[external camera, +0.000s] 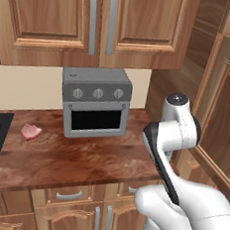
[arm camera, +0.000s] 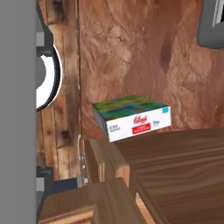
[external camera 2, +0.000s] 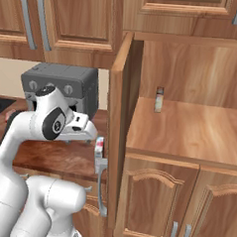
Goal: Pick the cereal and honey bottle from the counter and place them in the cabinets closest to them.
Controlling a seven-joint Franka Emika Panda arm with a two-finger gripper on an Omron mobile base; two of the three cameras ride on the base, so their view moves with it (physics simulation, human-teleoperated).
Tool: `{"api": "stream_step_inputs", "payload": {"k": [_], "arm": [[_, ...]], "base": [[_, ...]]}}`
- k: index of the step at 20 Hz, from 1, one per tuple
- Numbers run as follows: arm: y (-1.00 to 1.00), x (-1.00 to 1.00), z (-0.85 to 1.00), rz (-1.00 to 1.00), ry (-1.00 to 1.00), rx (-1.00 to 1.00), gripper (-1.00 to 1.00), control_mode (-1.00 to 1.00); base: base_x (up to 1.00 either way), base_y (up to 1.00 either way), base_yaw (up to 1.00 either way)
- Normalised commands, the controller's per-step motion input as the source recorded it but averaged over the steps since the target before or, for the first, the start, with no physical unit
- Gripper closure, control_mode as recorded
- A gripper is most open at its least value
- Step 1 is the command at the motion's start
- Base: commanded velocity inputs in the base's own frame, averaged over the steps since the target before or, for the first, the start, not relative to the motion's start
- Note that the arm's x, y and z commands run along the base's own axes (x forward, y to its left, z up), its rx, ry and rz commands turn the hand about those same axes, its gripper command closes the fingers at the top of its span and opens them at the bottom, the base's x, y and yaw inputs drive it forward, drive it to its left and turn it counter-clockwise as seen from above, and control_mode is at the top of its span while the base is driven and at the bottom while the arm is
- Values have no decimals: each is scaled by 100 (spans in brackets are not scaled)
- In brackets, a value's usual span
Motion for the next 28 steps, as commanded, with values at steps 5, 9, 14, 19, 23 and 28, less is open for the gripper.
{"api": "stream_step_inputs", "payload": {"k": [5,9,14,19,23,28], "arm": [[-15,28,-23,0,0,-1,-100,-100],[-10,32,-23,0,0,0,-100,-100],[-8,33,-22,0,0,0,-100,-100],[-9,31,-19,0,0,0,-100,-100],[-7,30,-19,0,0,0,-100,-100],[-3,29,-18,0,0,0,-100,-100]], "base": [[0,0,0],[0,0,0],[0,0,0],[0,0,0],[0,0,0],[0,0,0]]}}
